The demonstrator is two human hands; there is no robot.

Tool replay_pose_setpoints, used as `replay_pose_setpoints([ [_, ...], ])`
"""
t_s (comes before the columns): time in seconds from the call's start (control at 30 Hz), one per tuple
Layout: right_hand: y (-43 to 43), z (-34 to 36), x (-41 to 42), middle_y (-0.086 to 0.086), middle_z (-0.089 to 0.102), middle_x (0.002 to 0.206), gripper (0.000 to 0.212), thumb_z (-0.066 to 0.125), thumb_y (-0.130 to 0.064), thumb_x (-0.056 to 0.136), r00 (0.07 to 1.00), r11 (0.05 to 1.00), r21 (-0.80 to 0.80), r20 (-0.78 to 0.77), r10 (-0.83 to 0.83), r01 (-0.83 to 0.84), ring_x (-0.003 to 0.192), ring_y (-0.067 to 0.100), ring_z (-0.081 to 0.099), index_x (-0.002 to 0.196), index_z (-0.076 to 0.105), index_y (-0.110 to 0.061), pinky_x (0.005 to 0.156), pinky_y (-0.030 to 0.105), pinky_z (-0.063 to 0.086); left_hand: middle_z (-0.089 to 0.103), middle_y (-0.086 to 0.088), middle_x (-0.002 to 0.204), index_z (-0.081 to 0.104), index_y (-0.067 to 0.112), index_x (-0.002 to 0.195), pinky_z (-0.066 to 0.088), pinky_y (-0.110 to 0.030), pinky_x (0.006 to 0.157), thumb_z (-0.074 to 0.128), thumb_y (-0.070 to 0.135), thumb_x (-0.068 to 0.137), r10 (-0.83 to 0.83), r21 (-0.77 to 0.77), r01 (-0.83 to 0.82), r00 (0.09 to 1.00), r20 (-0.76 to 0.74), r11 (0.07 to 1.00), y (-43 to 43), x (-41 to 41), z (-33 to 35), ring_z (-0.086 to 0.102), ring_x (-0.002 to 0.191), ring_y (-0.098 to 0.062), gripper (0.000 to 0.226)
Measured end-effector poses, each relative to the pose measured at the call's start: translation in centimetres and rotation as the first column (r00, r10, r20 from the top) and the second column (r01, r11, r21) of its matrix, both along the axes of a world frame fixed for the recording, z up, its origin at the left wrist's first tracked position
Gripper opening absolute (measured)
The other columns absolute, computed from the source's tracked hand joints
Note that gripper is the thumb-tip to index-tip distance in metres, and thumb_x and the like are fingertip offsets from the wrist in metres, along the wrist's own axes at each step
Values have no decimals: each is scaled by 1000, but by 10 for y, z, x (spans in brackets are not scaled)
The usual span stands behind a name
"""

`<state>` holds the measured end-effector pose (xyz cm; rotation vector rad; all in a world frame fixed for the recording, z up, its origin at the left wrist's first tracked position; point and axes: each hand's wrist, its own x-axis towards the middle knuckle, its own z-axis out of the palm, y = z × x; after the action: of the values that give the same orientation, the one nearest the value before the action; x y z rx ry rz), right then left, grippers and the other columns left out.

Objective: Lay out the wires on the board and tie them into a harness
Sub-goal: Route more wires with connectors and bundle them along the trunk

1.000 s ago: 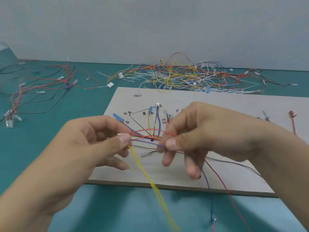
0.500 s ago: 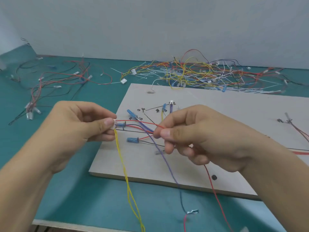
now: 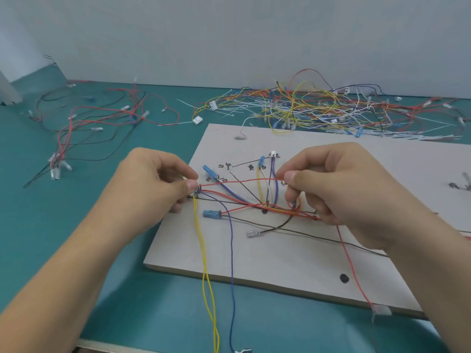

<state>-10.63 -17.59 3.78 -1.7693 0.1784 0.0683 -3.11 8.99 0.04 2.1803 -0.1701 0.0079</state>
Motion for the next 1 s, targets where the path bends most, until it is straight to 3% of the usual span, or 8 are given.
replay_pose_setpoints([
  [0.13,-2,-6,0,11,68,63,16,63,-3,94,1000,999,-38,12,-18,18,37,8,33,84,74,-9,38,16,24,73,1,65,78,33,79,65,-45,65,79,13,89,-6,42,5,1000,16,999,1,-3,1,71,56,-20,22],
  [0.3,-6,-10,-3,3,73,63,14,69,-11,91,998,950,-310,51,48,-30,40,2,47,79,74,-15,41,12,36,74,2,66,77,37,83,65,-46,65,75,11,92,-18,82,17,1000,9,996,1,-5,2,72,60,-21,28],
  [0.4,-8,-10,-3,-1,73,61,14,71,-14,88,998,914,-403,22,61,-47,50,10,57,75,74,-18,55,24,48,73,1,65,77,35,81,65,-47,66,75,11,91,-45,98,47,999,-15,994,0,-3,6,73,60,-21,26],
  [0.5,-9,-7,-5,-4,72,60,15,70,-14,86,995,877,-470,-33,91,-96,49,10,57,74,74,-22,49,21,46,72,1,64,76,33,81,65,-49,66,75,12,90,-62,117,64,998,-17,991,-2,-4,9,72,59,-24,23],
  [0.57,-9,-5,-6,-4,72,60,19,68,-12,85,993,863,-492,-52,105,-118,45,7,53,73,73,-26,42,16,42,71,1,65,76,34,80,64,-47,63,75,12,90,-79,118,81,997,-17,990,-2,-5,11,71,61,-27,23],
  [0.67,-10,-3,-7,-1,72,59,18,67,-8,85,996,880,-466,-37,83,-91,41,10,50,71,71,-20,39,19,42,72,4,65,75,35,79,61,-46,63,76,16,89,-108,146,110,994,-22,983,-1,-4,13,68,59,-29,21],
  [0.87,-9,-3,-8,-2,72,60,15,68,-10,85,996,866,-493,-22,84,-84,39,6,51,72,70,-18,40,19,43,73,11,65,75,32,77,56,-37,66,76,21,89,-121,237,124,992,-26,964,-2,0,16,64,54,-9,16],
  [1.0,-8,-4,-8,-3,72,61,15,68,-12,86,996,853,-515,-27,84,-86,40,5,54,73,69,-19,40,17,40,73,2,67,74,38,81,58,-48,71,75,29,89,-166,301,181,983,-74,936,0,1,21,67,67,-33,13],
])
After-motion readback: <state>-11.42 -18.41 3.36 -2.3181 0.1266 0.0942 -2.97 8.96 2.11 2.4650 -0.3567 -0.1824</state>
